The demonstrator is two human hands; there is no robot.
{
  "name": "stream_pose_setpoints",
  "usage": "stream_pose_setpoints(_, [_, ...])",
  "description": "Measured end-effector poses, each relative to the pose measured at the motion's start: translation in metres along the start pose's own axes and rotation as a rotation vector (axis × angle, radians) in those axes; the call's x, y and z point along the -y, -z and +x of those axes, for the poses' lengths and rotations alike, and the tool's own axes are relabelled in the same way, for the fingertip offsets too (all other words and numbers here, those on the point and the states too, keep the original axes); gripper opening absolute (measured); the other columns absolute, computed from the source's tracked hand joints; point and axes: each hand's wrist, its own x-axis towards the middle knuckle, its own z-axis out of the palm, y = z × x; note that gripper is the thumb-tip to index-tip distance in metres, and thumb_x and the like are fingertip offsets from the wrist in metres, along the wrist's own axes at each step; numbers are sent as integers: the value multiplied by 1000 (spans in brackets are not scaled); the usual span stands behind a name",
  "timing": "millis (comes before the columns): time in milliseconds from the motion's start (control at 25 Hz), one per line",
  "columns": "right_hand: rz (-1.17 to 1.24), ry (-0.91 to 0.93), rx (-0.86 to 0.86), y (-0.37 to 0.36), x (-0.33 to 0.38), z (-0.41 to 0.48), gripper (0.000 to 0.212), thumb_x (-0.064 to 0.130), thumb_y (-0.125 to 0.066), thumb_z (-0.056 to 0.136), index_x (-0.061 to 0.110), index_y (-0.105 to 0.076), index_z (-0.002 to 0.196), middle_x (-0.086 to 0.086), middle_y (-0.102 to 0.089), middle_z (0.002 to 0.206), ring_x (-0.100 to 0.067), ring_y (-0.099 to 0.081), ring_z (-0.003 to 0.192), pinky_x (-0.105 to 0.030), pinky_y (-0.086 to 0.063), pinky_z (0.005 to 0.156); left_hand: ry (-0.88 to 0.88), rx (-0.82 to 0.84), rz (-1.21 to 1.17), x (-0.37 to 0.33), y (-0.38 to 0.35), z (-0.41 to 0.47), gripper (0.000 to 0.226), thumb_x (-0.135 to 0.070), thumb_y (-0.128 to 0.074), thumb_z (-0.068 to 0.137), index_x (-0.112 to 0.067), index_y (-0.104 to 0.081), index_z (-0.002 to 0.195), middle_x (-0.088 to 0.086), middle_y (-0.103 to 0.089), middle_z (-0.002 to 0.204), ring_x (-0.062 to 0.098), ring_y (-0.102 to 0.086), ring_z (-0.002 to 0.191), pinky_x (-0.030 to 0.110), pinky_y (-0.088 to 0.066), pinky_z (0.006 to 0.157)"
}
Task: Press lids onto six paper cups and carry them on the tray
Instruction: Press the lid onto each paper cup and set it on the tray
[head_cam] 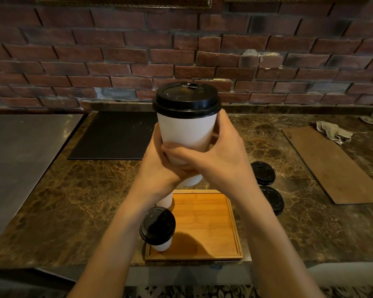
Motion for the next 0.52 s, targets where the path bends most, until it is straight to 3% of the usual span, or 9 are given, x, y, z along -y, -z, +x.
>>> stream_pose_setpoints(160, [51, 18, 51, 6, -1, 2, 78, 39, -88, 64, 36, -45, 129, 20, -58, 118, 4, -54, 110, -30, -55, 87, 51, 108, -38, 0, 4, 2, 80, -26, -85, 54, -16, -49, 125, -12, -67, 111, 1, -61, 107, 12, -50, 80])
stream_pose_setpoints(400, [157, 36, 224, 22, -3, 8, 68, 37, -84, 64, 39, -48, 121, 23, -62, 112, 7, -57, 107, -11, -51, 78, 131, 293, -83, -3, 15, -1, 66, -1, -82, 63, -14, -53, 121, -7, -68, 107, 12, -64, 102, 18, -53, 76])
stream_pose_setpoints(520, [219, 7, 309, 28, -7, 11, 66, 34, -84, 64, 38, -51, 120, 20, -64, 112, 0, -62, 108, -16, -53, 78, 166, 346, -151, -6, 16, -2, 68, -10, -79, 63, -18, -52, 124, -5, -66, 110, 14, -63, 105, 21, -53, 77])
